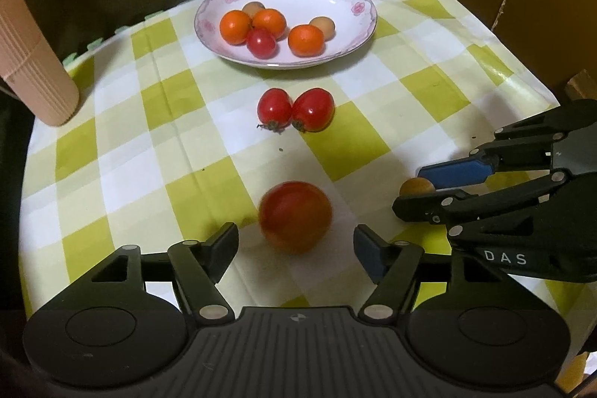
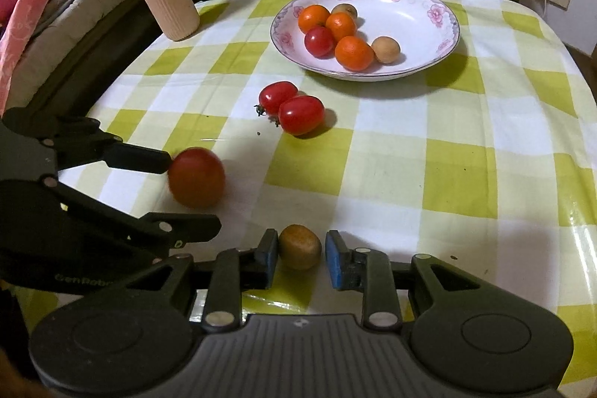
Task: Organize fruits
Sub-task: 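Grasp the large red tomato with the left tool while the right tool grasps a brown fruit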
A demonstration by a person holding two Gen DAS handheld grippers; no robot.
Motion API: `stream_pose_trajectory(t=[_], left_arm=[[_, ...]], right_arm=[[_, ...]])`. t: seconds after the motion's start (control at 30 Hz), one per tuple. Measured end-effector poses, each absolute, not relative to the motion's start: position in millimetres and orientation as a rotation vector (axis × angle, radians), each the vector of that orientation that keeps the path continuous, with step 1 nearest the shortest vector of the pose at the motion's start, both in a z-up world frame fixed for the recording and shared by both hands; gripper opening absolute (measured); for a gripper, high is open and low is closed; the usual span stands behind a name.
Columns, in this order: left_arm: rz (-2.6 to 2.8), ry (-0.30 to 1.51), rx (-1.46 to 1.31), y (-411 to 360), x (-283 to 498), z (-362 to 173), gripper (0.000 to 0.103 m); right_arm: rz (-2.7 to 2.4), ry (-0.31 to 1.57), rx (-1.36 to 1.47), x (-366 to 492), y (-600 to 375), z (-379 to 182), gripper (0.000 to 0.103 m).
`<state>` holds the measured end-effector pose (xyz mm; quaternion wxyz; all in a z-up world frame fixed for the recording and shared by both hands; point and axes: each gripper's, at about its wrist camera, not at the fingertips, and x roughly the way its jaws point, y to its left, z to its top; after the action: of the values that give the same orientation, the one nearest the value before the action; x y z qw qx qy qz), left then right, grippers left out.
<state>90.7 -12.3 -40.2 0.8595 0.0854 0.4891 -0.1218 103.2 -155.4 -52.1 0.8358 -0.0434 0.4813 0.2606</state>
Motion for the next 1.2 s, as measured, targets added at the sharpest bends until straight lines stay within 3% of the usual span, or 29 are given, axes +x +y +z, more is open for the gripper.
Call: stream_pose_trajectory(t=[0.63, 1.03, 1.2], left_arm=[[-0.278, 1.033, 0.099, -3.2, 103.9, -37.5, 0.079], [-0.27, 1.032, 0.102, -6.1, 112.5, -43.6, 0.065], [-0.281, 1.044, 0.109, -10.1, 111.3, -47.5, 0.052]], right_arm=[[0.562, 1.023, -0.097, 103.2, -161.5, -50.3, 0.026], [0.582, 0.998, -0.109, 109.3, -154.8, -51.9, 0.027], [0.578, 0.978, -0.143, 109.4, -149.3, -52.5, 0.027]])
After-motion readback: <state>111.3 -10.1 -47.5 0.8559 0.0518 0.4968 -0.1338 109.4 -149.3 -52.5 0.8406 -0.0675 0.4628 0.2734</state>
